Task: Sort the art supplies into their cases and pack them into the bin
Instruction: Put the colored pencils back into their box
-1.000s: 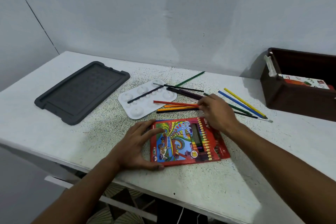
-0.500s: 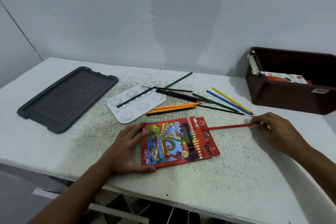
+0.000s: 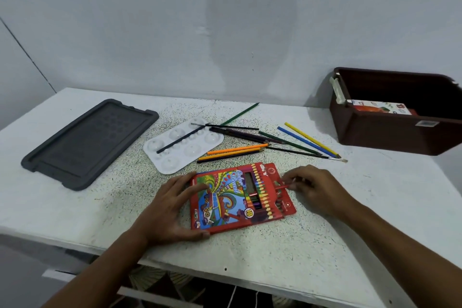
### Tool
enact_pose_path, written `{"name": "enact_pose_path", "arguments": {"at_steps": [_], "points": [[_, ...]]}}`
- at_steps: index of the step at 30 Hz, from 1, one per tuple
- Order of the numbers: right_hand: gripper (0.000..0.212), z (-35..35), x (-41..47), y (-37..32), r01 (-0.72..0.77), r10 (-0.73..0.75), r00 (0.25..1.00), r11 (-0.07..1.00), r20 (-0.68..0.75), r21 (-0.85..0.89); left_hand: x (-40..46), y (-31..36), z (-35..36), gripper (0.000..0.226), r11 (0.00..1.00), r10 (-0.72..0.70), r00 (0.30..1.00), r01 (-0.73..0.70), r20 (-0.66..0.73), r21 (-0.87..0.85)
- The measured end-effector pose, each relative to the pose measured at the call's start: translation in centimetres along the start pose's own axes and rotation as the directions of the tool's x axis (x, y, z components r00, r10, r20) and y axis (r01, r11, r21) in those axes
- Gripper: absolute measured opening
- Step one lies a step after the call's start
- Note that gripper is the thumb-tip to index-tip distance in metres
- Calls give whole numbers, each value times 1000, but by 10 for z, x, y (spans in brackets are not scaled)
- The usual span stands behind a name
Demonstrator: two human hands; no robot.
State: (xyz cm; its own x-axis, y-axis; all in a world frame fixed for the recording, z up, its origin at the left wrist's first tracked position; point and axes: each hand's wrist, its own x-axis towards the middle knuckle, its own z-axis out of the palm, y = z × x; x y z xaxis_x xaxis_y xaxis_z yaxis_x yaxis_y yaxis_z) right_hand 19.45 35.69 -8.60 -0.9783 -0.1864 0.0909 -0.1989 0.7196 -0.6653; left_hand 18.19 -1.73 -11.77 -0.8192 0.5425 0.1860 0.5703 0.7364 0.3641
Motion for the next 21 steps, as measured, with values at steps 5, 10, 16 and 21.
{"name": "enact_pose_path", "arguments": {"at_steps": [5,10,16,21], "points": [[40,15,2,-5,-17,14,1000,996,28,88,0,3,-2,95,1000,0,1000,0,-8,1],[41,20,-3,-5,-6,11,1000,983,-29,183,0,5,-3,94,1000,1,1000,-1,-11,0],[42,22,-4,-1,-16,19,1000,981,-14,196,0,4,-2,94,1000,0,1000,0,-6,-3],[27,15,14,-15,-39,45,999,972,-17,232,0,4,-3,95,1000,0,1000,-1,-13,-10]]}}
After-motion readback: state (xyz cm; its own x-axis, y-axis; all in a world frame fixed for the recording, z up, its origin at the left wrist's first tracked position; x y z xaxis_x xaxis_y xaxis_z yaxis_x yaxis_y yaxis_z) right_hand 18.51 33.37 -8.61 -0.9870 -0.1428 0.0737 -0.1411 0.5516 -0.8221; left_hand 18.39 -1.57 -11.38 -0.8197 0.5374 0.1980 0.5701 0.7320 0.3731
